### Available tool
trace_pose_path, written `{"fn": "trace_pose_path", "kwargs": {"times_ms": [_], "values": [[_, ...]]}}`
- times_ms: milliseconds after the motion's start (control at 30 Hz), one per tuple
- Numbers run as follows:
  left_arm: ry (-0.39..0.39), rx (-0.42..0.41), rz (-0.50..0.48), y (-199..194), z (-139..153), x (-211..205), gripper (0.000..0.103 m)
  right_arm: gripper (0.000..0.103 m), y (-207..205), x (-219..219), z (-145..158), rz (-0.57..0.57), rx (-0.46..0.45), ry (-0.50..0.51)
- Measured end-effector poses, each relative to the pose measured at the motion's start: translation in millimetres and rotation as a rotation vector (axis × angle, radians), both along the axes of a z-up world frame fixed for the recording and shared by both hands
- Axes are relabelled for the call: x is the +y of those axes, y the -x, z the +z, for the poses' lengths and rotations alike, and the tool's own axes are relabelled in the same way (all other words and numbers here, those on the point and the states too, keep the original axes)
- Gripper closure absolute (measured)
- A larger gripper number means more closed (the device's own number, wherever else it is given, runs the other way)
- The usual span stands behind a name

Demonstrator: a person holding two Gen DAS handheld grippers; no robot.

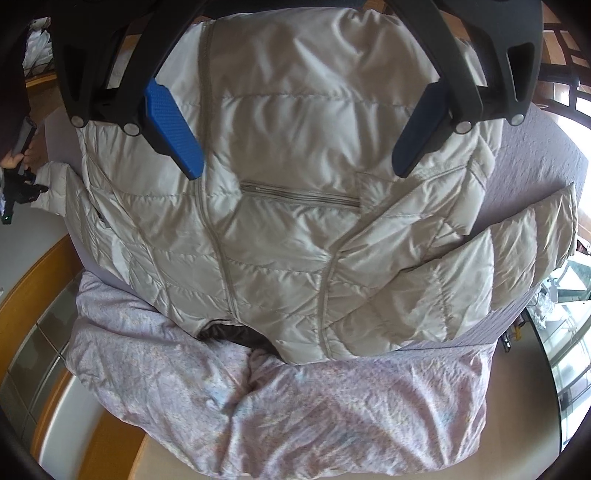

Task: Fold large clothes
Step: 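Carry the held sleeve across the jacket front and open the right tool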

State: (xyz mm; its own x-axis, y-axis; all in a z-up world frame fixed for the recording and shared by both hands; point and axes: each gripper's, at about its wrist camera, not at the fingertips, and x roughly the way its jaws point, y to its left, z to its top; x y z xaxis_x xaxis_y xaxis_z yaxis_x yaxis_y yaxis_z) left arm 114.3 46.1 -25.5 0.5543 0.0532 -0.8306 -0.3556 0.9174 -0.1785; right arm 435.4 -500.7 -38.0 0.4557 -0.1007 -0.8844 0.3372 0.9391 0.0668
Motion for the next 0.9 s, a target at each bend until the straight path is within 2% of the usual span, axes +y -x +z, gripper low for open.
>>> {"fn": "trace_pose_path", "kwargs": {"times_ms": [200, 533, 900], "values": [[0.014, -0.012, 0.005, 4.6, 0.4, 18.9, 0.002, 0.091, -7.0, 78.3, 26.5, 0.135, -0.041, -0.049], [0.029, -0.03, 0.062, 19.4, 1.1, 55.2, 0.002, 0.091, -13.4, 225.0, 40.7, 0.416, -0.036, -0.131], [-0.012, -0.059, 0.121, 29.2, 12.8, 93.2, 0.002, 0.091, 0.7, 373.7, 2.3, 0.655, 0.091, -0.141]]}}
